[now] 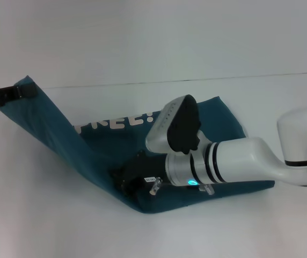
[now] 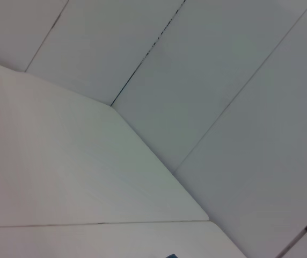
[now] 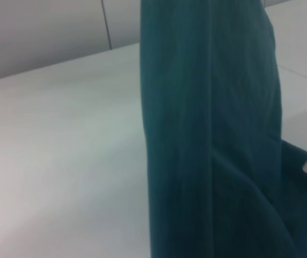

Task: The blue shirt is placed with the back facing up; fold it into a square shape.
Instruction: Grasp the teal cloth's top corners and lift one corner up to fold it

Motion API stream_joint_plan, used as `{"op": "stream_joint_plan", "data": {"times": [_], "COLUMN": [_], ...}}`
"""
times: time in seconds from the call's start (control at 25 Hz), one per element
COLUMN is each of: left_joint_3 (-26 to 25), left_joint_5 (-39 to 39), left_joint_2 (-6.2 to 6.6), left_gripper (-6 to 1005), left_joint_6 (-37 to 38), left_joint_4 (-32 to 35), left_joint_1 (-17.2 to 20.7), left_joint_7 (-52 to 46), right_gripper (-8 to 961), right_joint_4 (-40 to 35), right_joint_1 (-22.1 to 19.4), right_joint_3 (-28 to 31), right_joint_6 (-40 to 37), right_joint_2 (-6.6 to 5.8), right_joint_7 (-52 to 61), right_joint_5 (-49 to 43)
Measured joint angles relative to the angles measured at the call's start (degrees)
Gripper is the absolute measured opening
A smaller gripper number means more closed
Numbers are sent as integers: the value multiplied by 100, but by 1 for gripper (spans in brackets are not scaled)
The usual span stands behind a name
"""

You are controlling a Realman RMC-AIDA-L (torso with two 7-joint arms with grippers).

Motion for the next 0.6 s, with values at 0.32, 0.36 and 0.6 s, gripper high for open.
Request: {"op": "stream_joint_plan", "data": {"times": [0.32,0.36,0.6], "left_joint_3": [-26,-26,1], "left_joint_5": [-2,-2,-5], "left_joint_2": [48,50,59], "left_gripper": [28,28,28], "left_joint_6": [-4,-4,-23], "left_joint_4": [-6,-7,-9], "left_joint_1": [-71,-79,-154], "left_joint_7": [89,91,99], "right_gripper": [-1,-1,-1], "right_joint_4": [-29,-29,54], "right_joint_1": [-101,-93,58], "right_joint_3": [-32,-39,56], "right_joint_6": [49,49,54], "right_joint_2": [-15,-15,28], "right_joint_7": [-96,-96,-84], "right_joint_5": [0,0,-298]}}
